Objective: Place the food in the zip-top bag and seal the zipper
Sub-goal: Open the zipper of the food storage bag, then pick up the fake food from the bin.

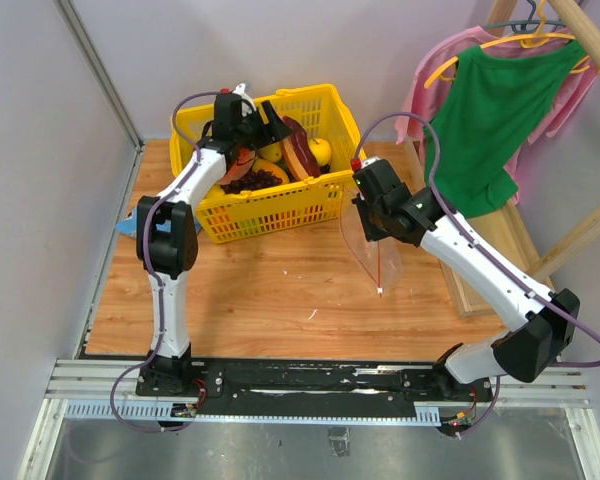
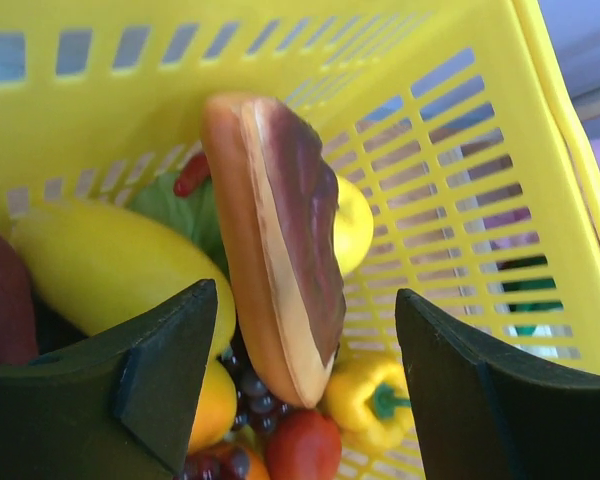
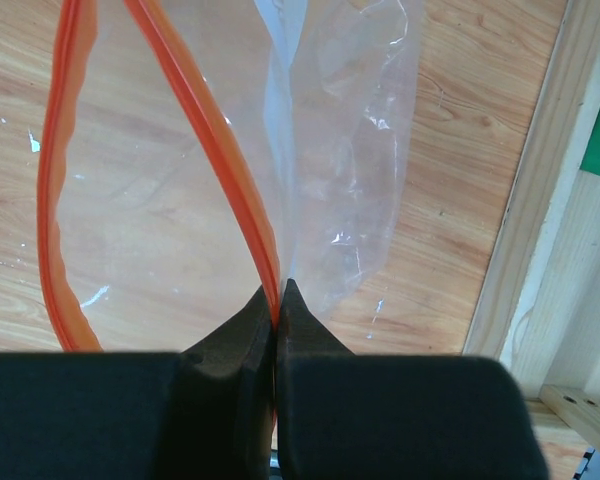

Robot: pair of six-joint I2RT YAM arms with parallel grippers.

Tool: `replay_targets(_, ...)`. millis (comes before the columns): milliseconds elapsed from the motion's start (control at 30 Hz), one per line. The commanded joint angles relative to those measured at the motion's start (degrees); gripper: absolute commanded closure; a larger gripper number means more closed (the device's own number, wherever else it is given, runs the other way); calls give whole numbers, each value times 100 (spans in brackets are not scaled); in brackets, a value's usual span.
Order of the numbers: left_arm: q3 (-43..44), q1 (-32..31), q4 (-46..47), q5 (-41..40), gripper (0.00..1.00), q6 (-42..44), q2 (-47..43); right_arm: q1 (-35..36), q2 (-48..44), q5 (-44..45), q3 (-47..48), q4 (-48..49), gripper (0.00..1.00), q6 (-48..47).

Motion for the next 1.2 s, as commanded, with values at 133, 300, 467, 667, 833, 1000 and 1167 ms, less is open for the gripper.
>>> replay_targets(133,1116,-1,232,-184,24,-37,860,-89,-15,-79,-160,74,99,-67)
replay_targets(300,1228,0,397,80,26,-192,1205,-97,-8,-57,-172,74,99,-63)
replay_targets(467,1143,-1,666,594,38,-311,1238,-99,35,-59,-146,77,99,-77)
replay_targets(667,761,-1,1159,1036,75,-178,925,-106,72,-59,-108,74,99,-82)
replay_targets(833,511,-1,1272,1166,99,-86,596,-109,99,-67,-40,75,99,-102)
replay_targets(1000,284,-1,1162,1102,100,139,147,-136,116,-77,21,47,99,-85)
replay_targets(1167,87,-4,1044,935,100,335,-398,-184,121,-112,108,37,99,-111)
